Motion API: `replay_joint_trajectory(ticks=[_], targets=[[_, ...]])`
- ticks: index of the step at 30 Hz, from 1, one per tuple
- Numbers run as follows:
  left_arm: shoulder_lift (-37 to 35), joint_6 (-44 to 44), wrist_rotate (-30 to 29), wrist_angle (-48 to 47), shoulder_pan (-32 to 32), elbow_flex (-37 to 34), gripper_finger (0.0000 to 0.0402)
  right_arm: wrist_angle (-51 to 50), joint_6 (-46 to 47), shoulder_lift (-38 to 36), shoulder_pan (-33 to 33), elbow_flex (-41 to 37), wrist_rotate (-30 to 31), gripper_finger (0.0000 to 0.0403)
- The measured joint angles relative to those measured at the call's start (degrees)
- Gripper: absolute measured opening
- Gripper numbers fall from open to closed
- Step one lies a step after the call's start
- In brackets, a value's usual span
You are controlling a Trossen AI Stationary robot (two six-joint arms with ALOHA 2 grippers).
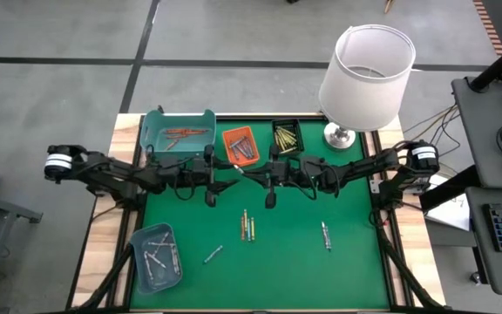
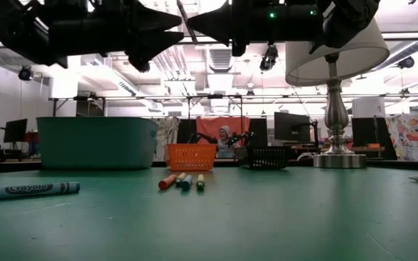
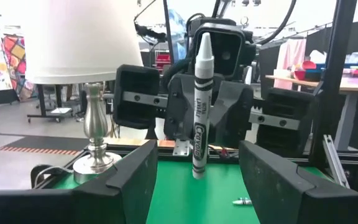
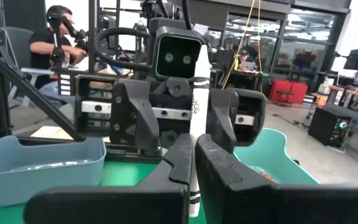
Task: Sort crayons
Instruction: Put the white crayon into the blue bin
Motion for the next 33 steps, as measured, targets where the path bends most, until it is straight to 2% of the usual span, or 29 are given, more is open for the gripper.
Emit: replay_joint_trajectory(ticks=[8,11,14,21,33], targets=[[5.6,0.1,0.0,0.4,0.0,5.5,0.0206,-0.2,-0.5,0.0,0.0,0.0,0.0,0.0009],[6.2,1.1,0.0,0.4,-0.1,6.3,0.0189,-0.3,-1.1,0.0,0.0,0.0,0.0,0.0009],[6.1,1.6,-0.1,0.6,-0.1,6.1,0.0149,-0.3,-1.2,0.0,0.0,0.0,0.0,0.0009],[5.3,1.5,0.1,0.6,-0.1,5.6,0.0017,-1.0,-1.3,0.0,0.0,0.0,0.2,0.0008],[5.2,0.5,0.1,0.6,-0.1,5.4,0.0010,-0.9,-0.9,-0.1,0.0,0.0,0.7,0.0022]])
